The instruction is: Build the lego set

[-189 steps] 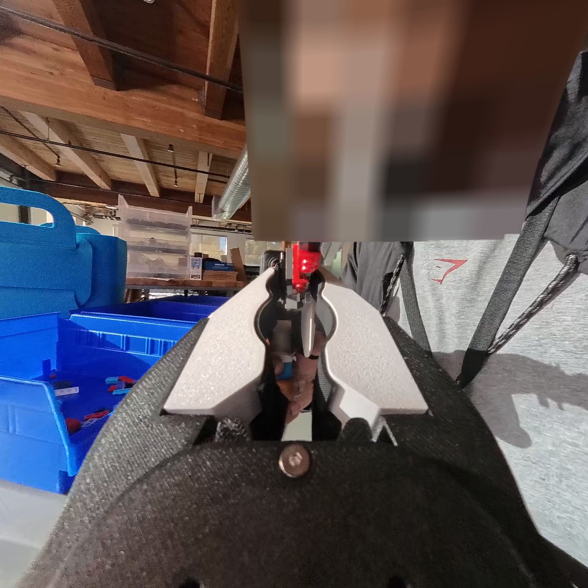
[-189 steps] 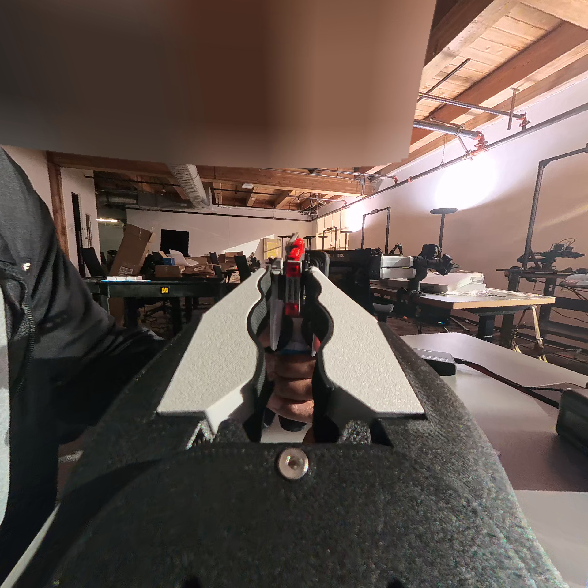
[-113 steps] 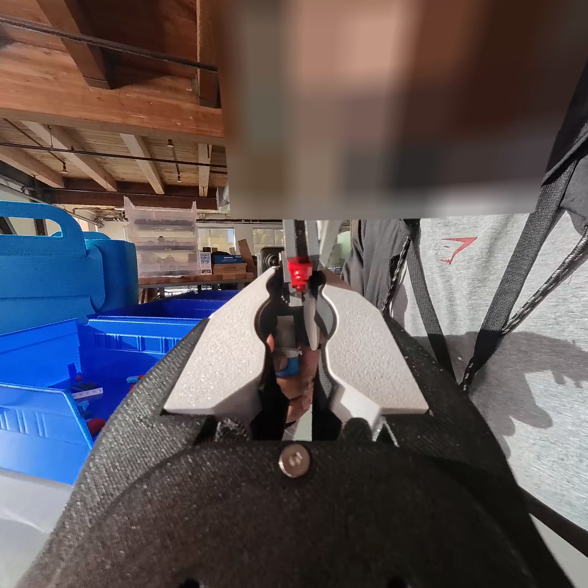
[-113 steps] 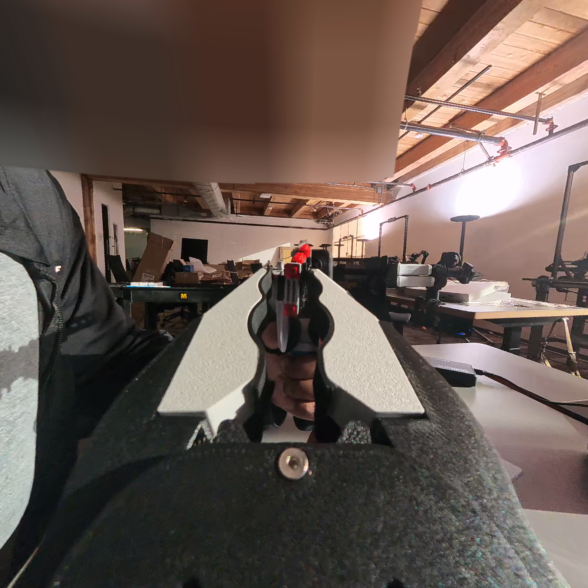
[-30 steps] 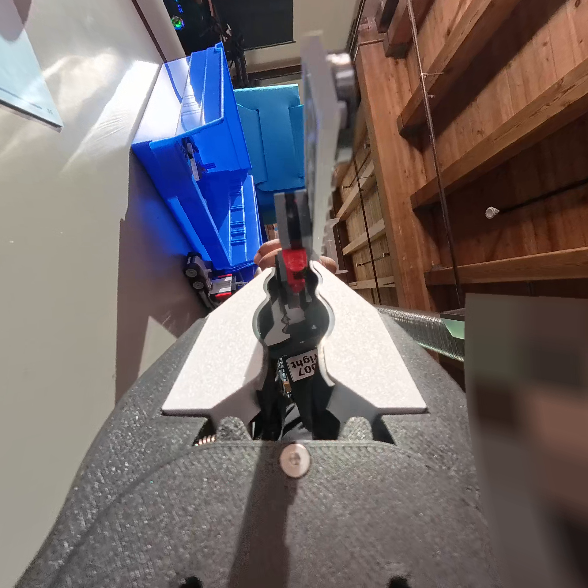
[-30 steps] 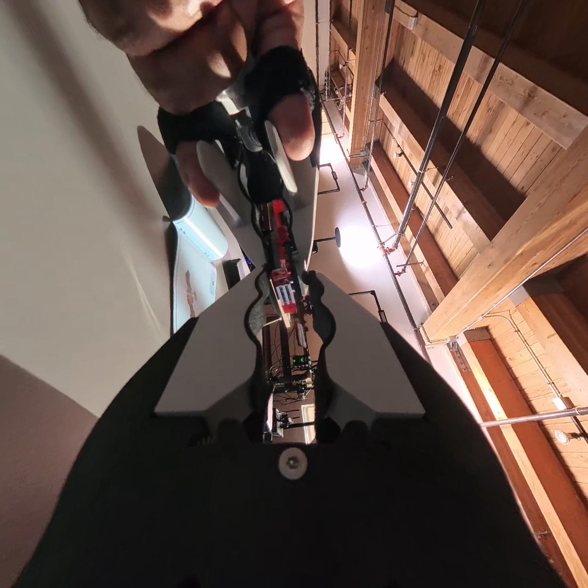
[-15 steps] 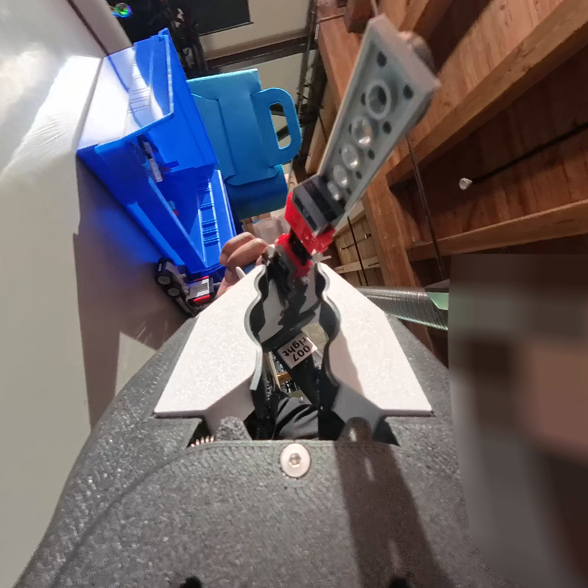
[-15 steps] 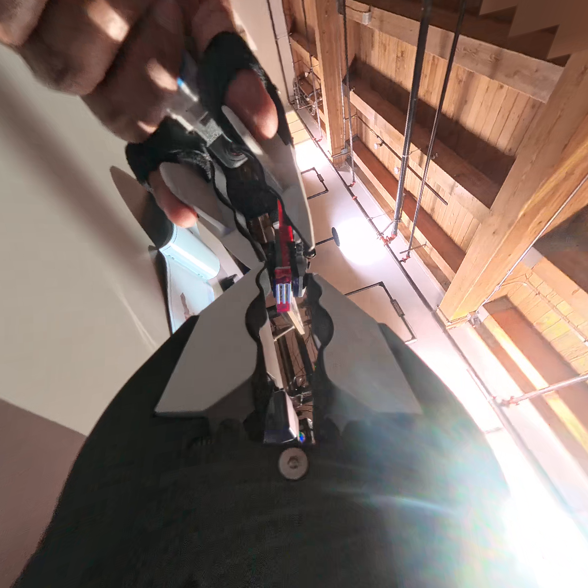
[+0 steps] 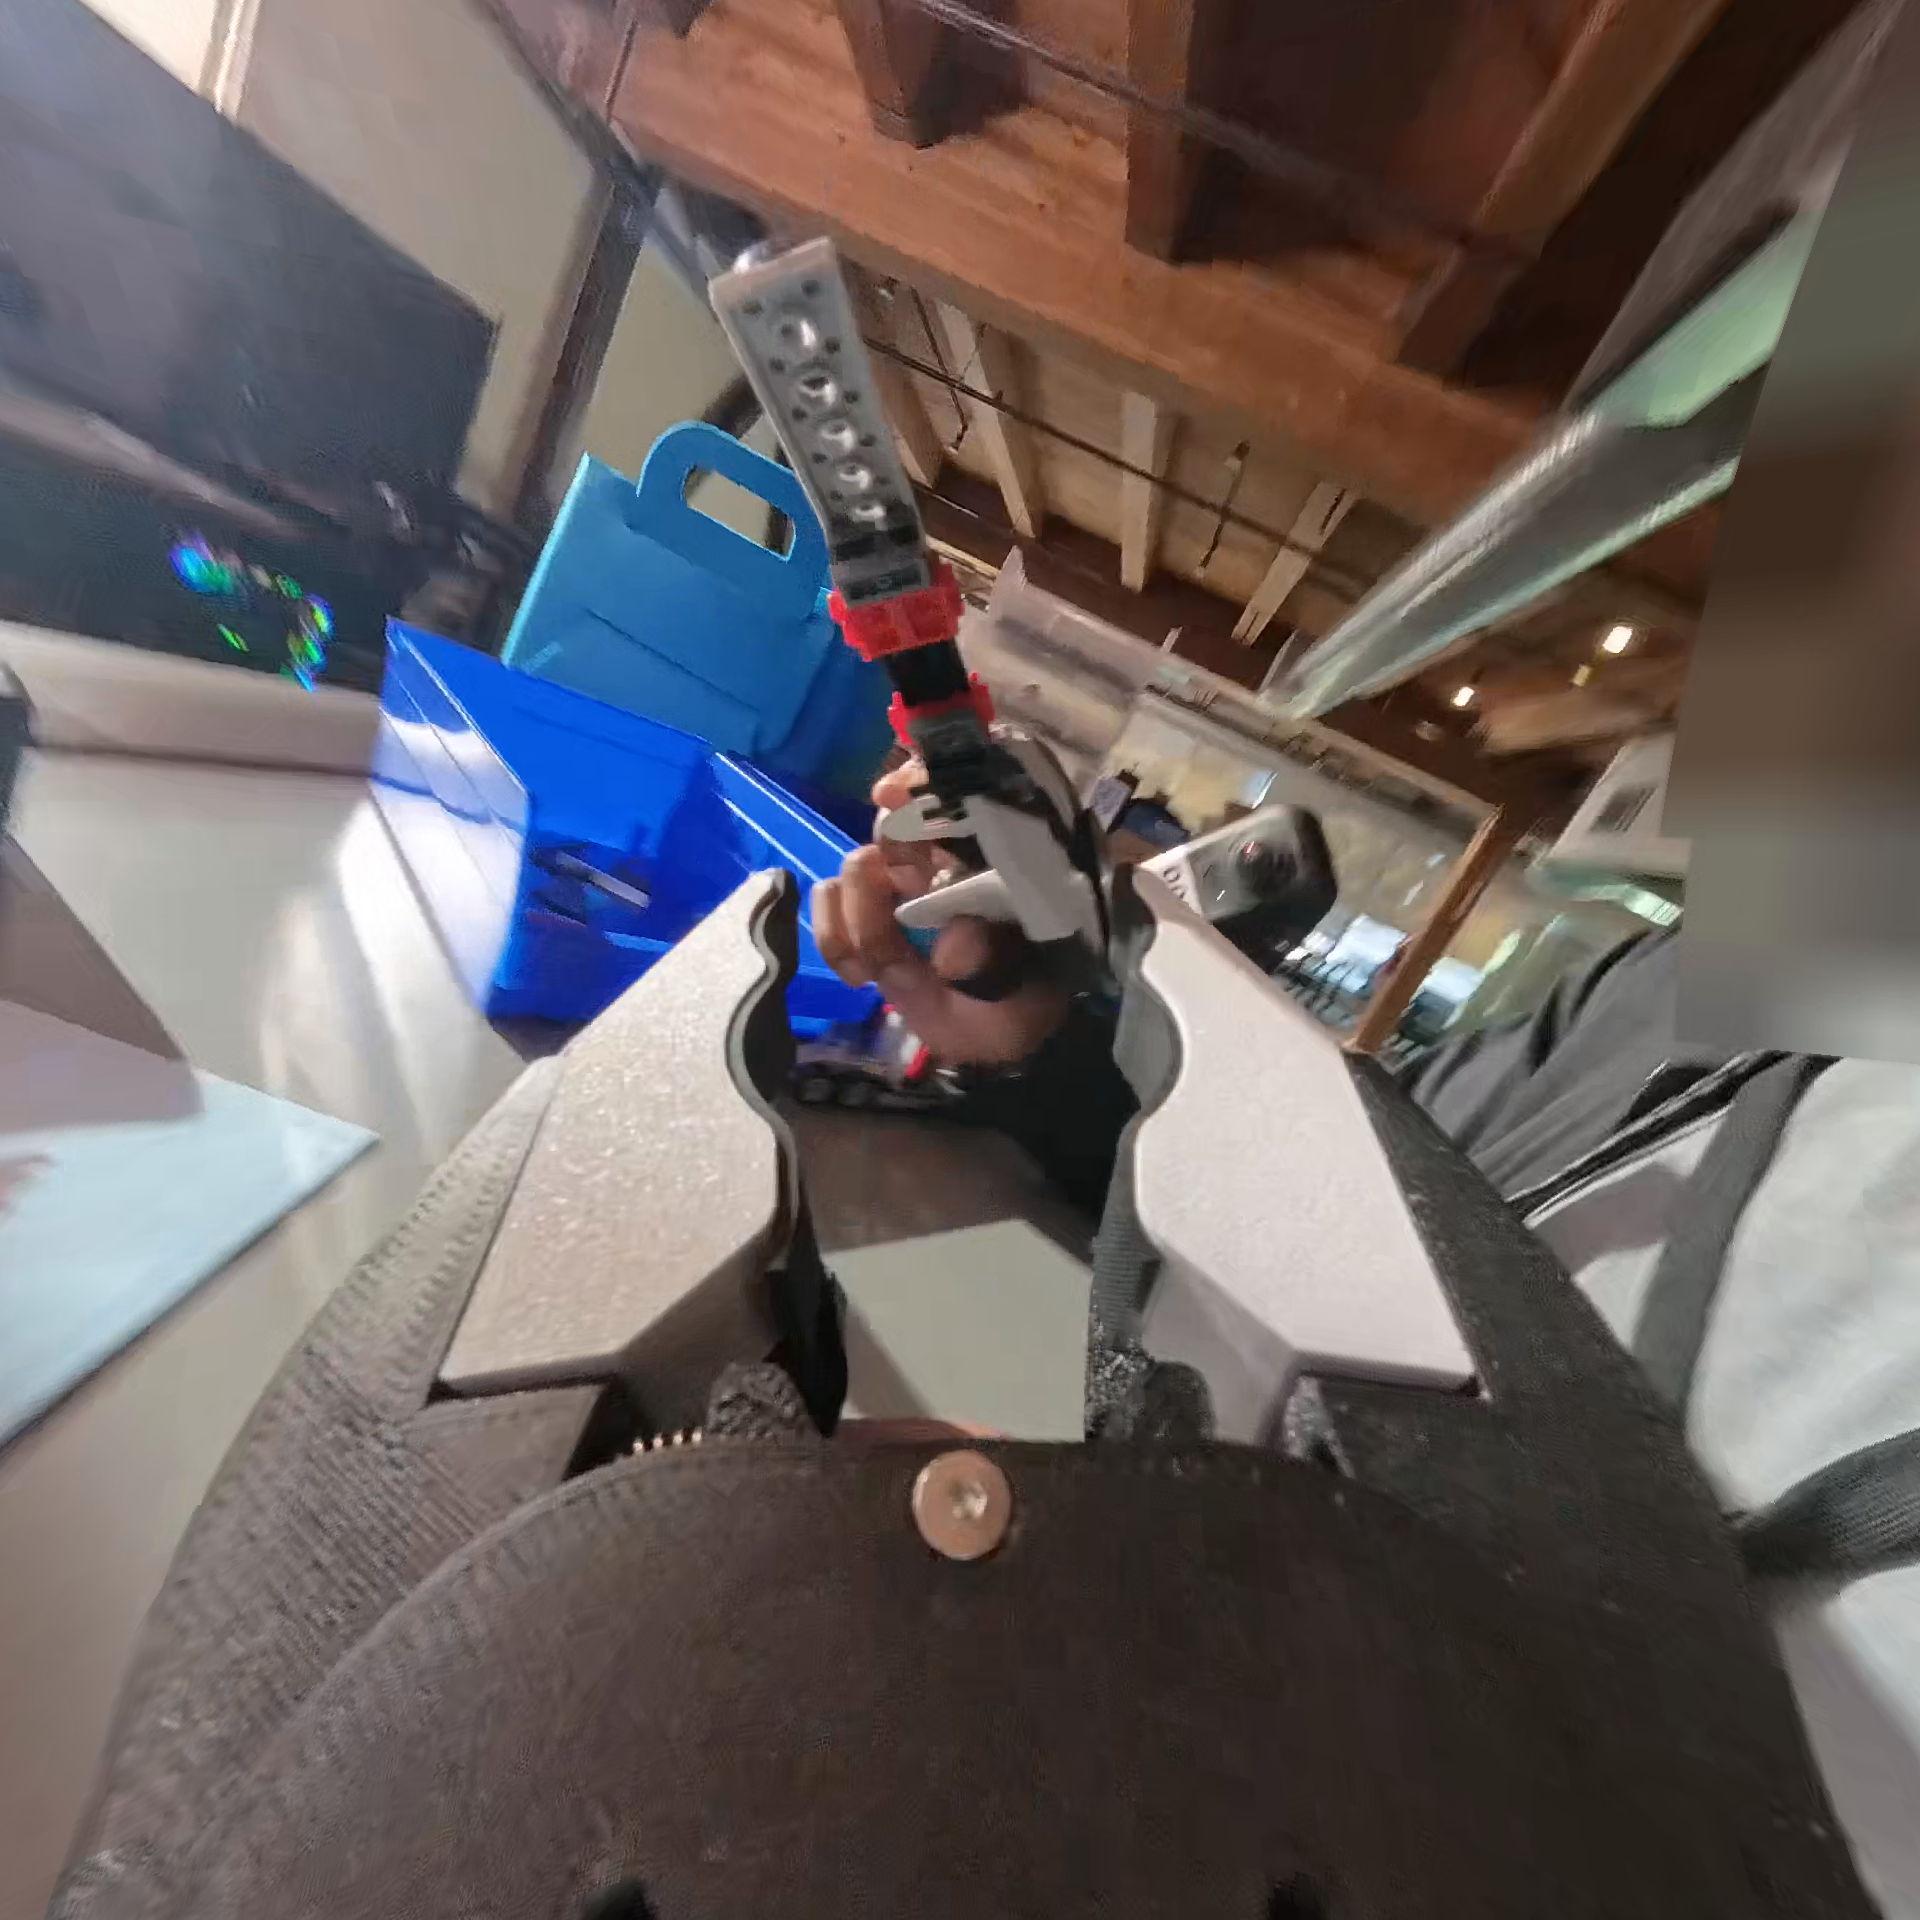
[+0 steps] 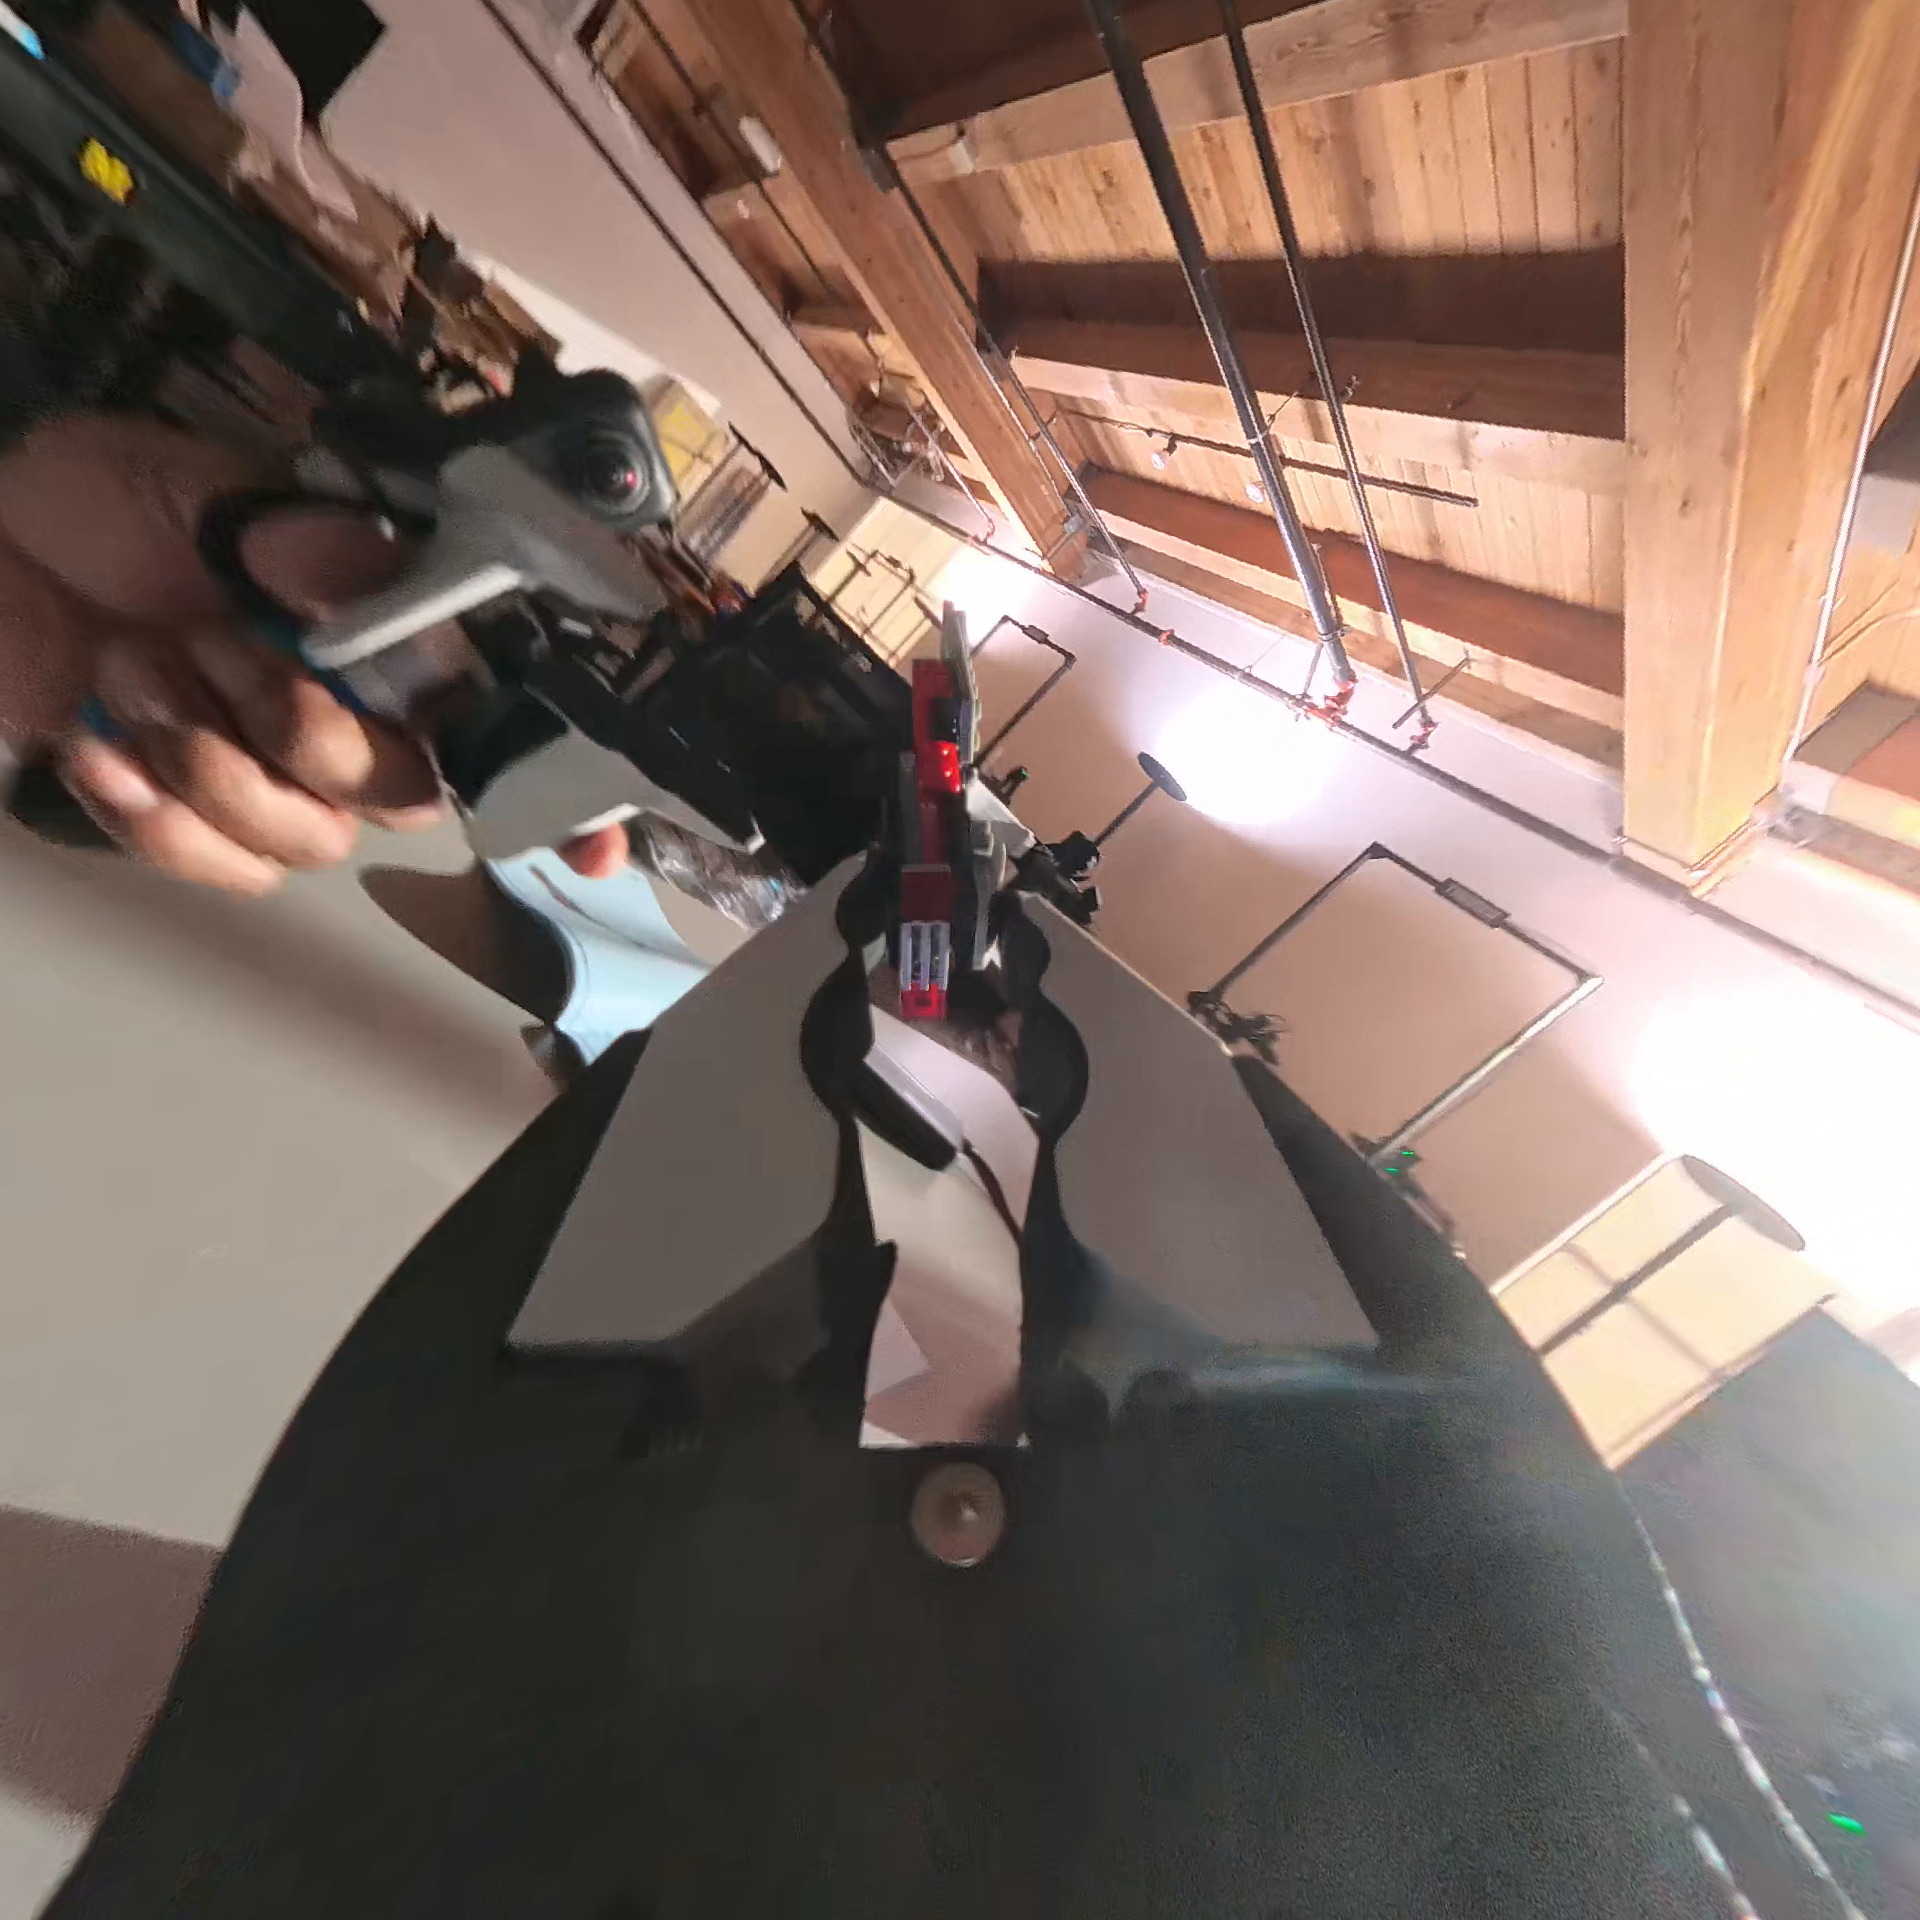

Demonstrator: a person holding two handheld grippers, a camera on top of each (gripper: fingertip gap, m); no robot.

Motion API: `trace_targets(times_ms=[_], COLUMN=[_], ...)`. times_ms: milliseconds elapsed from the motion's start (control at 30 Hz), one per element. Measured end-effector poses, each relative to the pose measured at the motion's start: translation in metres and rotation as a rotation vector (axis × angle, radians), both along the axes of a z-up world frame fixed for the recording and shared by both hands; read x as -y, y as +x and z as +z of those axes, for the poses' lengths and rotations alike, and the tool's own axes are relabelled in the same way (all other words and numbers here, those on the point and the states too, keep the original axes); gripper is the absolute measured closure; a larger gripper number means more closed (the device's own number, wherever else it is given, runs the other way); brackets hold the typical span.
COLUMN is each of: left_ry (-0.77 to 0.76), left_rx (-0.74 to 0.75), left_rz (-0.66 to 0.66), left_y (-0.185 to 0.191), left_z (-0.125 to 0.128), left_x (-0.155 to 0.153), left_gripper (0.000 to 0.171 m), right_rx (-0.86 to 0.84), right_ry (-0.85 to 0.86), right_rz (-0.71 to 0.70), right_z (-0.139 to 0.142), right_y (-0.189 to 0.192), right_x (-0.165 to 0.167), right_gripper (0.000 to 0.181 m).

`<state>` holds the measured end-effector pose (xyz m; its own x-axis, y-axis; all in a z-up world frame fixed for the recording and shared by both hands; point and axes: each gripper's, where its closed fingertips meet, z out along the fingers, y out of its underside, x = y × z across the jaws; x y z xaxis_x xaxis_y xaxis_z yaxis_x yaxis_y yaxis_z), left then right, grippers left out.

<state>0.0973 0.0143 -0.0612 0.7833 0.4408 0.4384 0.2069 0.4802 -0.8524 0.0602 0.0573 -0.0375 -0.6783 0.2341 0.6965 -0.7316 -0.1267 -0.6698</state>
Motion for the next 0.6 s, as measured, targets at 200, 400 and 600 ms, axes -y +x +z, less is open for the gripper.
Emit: trace_targets(times_ms=[200,400,600], left_ry=[-0.109,-0.177,-0.237], left_rx=[-0.315,-0.547,-0.635], left_rz=[-0.011,-0.127,-0.204], left_y=[-0.014,-0.018,-0.016], left_z=[0.014,0.029,0.027], left_x=[-0.012,-0.024,-0.031], left_gripper=[0.106,0.117,0.141], right_rx=[0.200,0.260,0.285], right_ry=[-0.062,-0.042,-0.015], right_rz=[0.152,0.253,0.279], right_z=[0.009,0.004,-0.002], right_y=[0.009,0.020,0.017], right_x=[0.000,0.002,0.001], right_gripper=[0.158,0.158,0.158])
